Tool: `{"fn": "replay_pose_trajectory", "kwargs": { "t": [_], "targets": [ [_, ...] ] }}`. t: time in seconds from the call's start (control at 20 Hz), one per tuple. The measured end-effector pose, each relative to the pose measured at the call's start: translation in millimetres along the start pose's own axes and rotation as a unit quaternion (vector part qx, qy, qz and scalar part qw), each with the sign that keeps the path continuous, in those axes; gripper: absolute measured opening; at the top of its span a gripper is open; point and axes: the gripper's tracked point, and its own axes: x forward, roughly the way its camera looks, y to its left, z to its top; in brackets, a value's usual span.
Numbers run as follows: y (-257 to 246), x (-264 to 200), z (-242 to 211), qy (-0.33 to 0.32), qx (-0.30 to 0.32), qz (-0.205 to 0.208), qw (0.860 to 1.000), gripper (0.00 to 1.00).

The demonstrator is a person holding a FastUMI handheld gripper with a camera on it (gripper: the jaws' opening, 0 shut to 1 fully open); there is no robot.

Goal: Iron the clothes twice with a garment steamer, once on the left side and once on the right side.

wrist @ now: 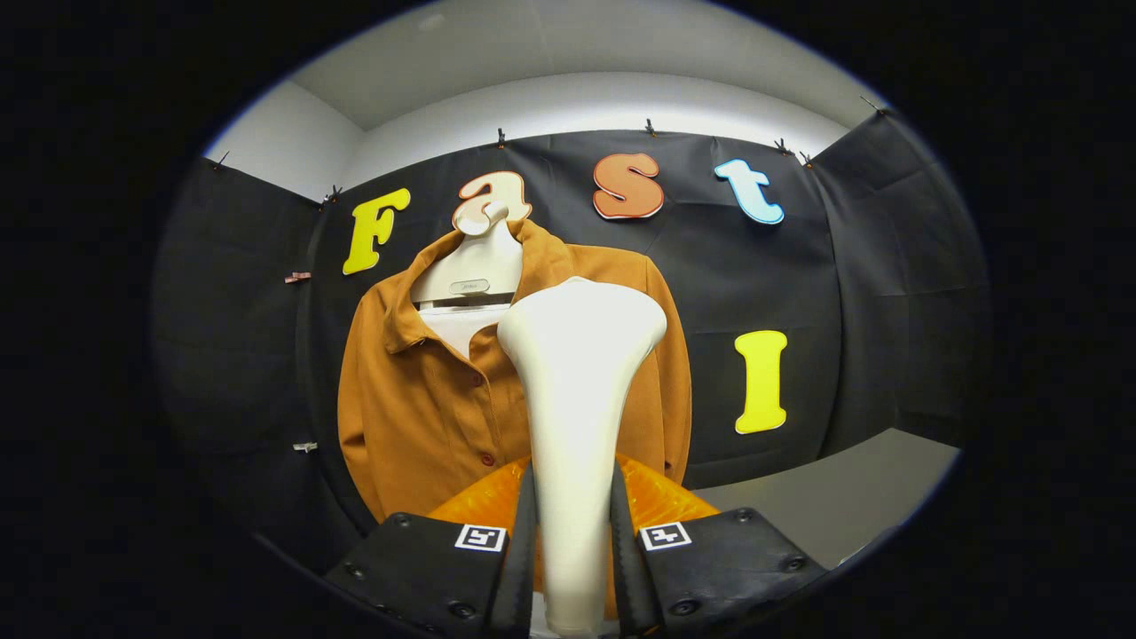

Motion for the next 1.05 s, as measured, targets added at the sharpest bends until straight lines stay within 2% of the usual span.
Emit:
{"fn": "replay_pose_trajectory", "kwargs": {
  "t": [1.05],
  "targets": [
    [-14.2, -4.2, 4.9, 0.005, 0.000, -0.018, 1.000, 0.40]
  ]
}}
